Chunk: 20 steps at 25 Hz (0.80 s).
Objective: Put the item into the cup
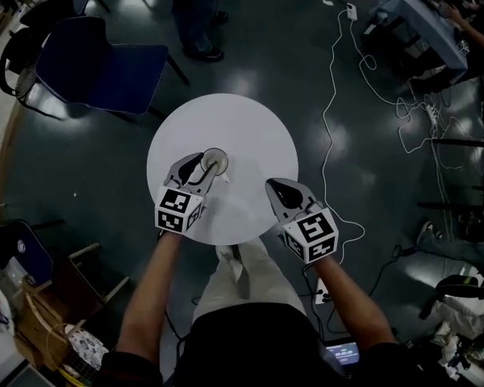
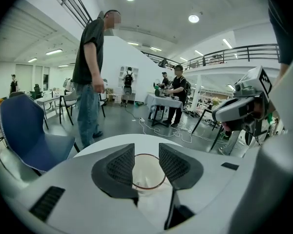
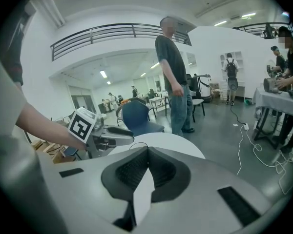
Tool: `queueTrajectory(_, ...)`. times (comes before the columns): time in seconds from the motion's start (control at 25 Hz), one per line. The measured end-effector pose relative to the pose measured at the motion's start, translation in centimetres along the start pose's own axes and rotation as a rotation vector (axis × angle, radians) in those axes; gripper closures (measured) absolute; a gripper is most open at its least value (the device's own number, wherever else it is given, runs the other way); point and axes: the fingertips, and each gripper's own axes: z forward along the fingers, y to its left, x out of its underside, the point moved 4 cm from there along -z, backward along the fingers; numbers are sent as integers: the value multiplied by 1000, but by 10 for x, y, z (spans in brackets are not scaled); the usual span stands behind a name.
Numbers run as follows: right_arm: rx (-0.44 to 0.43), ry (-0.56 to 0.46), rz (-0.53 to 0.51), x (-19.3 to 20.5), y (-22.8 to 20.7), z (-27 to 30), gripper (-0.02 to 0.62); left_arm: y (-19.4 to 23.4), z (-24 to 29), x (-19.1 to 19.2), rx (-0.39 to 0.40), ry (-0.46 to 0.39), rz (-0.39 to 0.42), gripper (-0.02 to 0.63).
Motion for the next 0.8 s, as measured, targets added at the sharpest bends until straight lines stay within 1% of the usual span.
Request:
queueTrajectory(0.16, -4, -15, -10, -10, 8, -1, 580, -4, -14, -10, -5, -26, -4, 459)
queueTrajectory(0.4, -10, -47, -38, -34, 22, -15, 580, -23, -44, -35, -13, -80, -5, 530)
queueTrajectory(0.68, -9, -92, -74, -62, 51, -38, 580, -44, -92, -61, -7, -136, 7, 558)
queueTrajectory(0.8, -2, -118, -91, -82, 62, -47, 580, -48, -112, -76, -10, -160, 16, 573)
